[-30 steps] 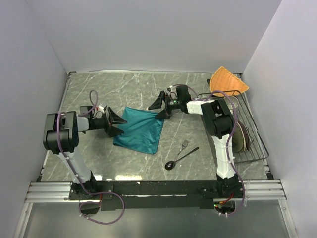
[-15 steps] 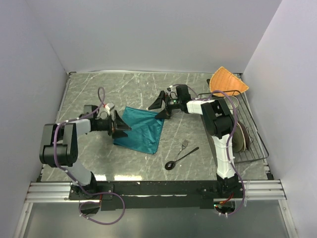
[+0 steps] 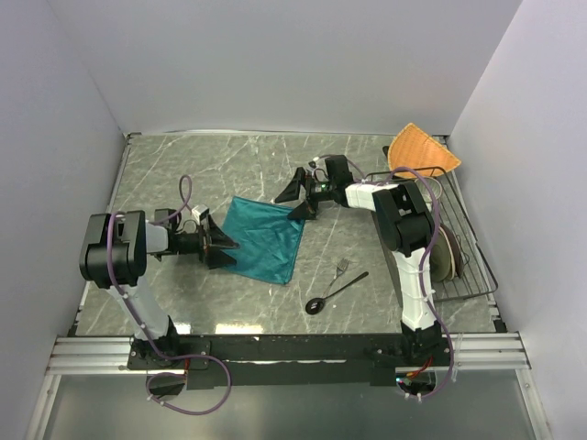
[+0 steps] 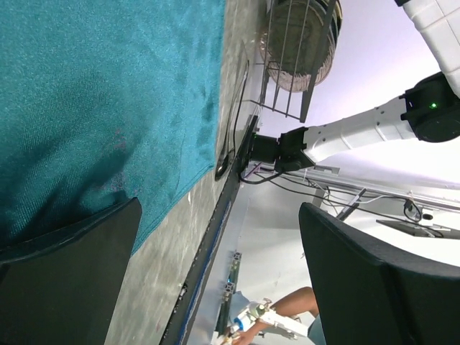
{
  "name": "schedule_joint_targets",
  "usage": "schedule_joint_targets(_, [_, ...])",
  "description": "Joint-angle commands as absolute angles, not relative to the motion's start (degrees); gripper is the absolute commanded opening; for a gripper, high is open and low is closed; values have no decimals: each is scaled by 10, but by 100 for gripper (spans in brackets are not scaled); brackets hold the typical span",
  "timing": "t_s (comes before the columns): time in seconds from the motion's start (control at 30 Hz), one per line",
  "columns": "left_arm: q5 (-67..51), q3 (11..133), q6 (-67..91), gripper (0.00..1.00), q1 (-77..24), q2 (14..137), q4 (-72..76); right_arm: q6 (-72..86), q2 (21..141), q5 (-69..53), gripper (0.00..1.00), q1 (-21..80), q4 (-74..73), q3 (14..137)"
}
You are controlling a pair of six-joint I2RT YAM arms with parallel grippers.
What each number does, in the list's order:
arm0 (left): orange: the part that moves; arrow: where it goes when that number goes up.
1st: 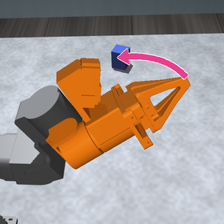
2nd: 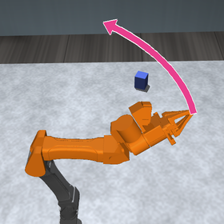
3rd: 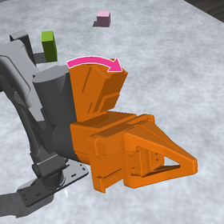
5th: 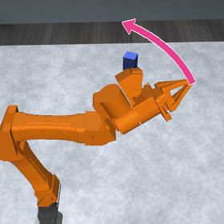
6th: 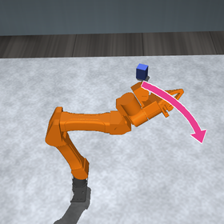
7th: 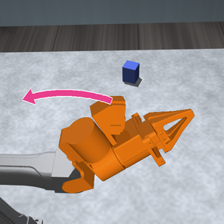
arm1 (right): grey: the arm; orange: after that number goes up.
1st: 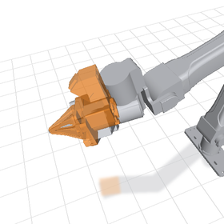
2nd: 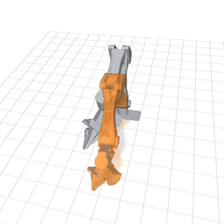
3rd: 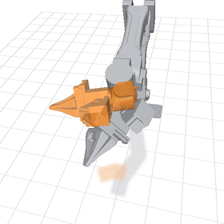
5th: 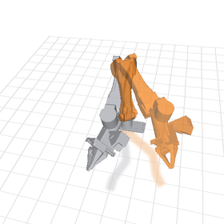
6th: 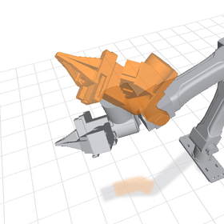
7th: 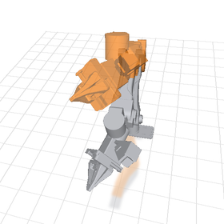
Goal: Fold the napkin into a case and place the utensils inside
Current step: Smooth out the square-folded napkin at the center of the board.
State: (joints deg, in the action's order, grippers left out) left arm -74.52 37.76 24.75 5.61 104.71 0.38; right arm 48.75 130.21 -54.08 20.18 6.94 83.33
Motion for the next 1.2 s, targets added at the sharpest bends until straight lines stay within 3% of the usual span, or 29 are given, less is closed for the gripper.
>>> schedule_joint_targets(0.0, [-660, 364, 251, 99, 61, 1091, -15, 438, 1320, -465, 100, 185, 8, 837])
schedule_joint_targets(0.23, [-678, 367, 240, 99, 54, 1033, -38, 449, 1267, -520, 100, 196, 32, 869])
schedule_joint_targets(0.37, [-684, 445, 229, 99, 28, 920, -76, 463, 1223, -548, 100, 207, 53, 865])
schedule_joint_targets(0.47, [-657, 503, 299, 99, 11, 896, -20, 494, 1199, -543, 100, 209, 98, 849])
schedule_joint_targets(0.77, [-527, 642, 533, 99, -64, 1096, 242, 532, 1252, -536, 100, 206, 116, 858])
schedule_joint_targets(1.17, [-500, 665, 570, 99, -68, 1223, 288, 442, 1324, -519, 100, 167, 34, 884])
